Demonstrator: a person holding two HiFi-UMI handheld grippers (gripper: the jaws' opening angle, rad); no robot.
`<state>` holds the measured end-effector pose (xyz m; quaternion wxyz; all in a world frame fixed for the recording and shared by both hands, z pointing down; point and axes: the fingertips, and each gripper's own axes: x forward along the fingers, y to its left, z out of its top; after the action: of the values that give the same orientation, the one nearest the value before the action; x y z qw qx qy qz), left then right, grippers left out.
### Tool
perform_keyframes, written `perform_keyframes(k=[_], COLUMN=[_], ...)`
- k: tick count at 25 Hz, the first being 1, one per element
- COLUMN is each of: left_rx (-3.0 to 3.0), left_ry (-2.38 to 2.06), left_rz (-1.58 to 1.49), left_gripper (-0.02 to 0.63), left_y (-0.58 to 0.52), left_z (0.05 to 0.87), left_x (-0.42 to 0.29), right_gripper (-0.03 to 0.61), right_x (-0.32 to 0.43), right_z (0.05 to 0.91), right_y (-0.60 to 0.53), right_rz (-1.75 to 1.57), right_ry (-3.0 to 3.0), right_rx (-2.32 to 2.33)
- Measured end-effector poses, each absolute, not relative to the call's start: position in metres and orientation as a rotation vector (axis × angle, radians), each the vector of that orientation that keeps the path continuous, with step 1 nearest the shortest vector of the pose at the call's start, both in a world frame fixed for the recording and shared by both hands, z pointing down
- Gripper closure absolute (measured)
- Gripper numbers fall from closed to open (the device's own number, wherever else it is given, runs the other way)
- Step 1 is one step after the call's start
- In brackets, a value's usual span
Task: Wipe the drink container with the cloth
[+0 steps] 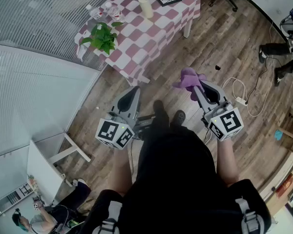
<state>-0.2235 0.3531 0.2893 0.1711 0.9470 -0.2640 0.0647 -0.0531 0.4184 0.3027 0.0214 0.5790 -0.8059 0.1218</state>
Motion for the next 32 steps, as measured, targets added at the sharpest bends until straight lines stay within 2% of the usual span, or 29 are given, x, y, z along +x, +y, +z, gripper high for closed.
perform_keyframes(k=[21, 32], left_rx=[2.664, 2.625], left_ry=[-0.869, -0.762], left_rz=[0.137, 0.133], left_gripper=[0.578, 0.578], left_y=[0.374, 0.315], left_z=[0.286, 0.298], left_x=[-0.216, -0.169], right_gripper=[0.512, 0.512], right_x=[-0.053, -0.023], right_z=[0.303, 0.312], right_y=[0.445, 0.399], right_rz=[0.361, 0.394], right_ry=[-2.552, -2.505], right_rx=[1.741, 1.752])
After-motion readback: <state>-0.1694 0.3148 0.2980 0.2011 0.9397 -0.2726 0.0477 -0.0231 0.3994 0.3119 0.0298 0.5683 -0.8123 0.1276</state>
